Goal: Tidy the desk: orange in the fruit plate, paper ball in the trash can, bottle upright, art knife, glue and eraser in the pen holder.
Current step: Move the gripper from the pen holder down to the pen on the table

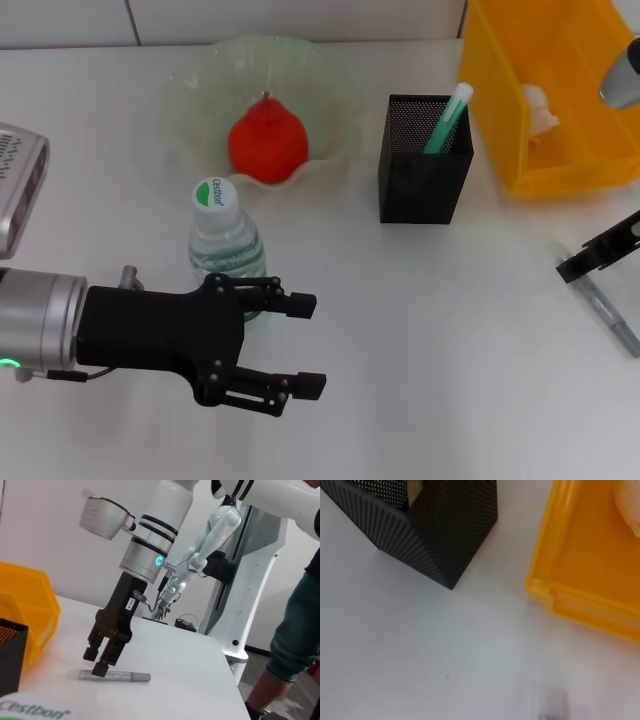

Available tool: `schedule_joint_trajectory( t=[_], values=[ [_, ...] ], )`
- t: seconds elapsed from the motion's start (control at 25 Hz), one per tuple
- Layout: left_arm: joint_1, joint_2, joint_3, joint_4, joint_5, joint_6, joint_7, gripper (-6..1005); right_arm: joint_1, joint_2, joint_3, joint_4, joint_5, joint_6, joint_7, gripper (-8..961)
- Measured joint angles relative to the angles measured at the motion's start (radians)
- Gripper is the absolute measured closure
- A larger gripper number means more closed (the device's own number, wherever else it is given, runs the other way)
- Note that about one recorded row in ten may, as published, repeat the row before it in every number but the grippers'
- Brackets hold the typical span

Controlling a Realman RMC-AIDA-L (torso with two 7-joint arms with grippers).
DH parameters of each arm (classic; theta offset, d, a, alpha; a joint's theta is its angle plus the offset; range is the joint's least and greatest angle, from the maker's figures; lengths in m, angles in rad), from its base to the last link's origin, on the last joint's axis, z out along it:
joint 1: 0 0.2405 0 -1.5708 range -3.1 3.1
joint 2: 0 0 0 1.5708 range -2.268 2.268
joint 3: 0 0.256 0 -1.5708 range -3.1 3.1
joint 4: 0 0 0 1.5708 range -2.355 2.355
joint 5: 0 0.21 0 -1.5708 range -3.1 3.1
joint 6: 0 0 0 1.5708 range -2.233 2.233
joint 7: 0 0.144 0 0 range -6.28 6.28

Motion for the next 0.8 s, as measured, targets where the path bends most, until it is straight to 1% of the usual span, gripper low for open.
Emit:
schedule_joint_trajectory(
  t=[0.28,0.6,0.8],
  values=[
    [-0.003,0.001,0.000,-0.007,0.000,-0.009,0.001,153,0.041,0.002,-0.017,0.079,0.000,0.036,-0.006,370],
    [-0.003,0.002,-0.001,-0.007,0.000,-0.012,0.001,153,0.048,0.001,-0.041,0.100,-0.001,0.060,-0.005,413],
    [-0.003,0.003,-0.004,-0.007,0.000,-0.012,0.001,153,0.048,0.001,-0.041,0.100,-0.002,0.064,-0.006,648]
  ],
)
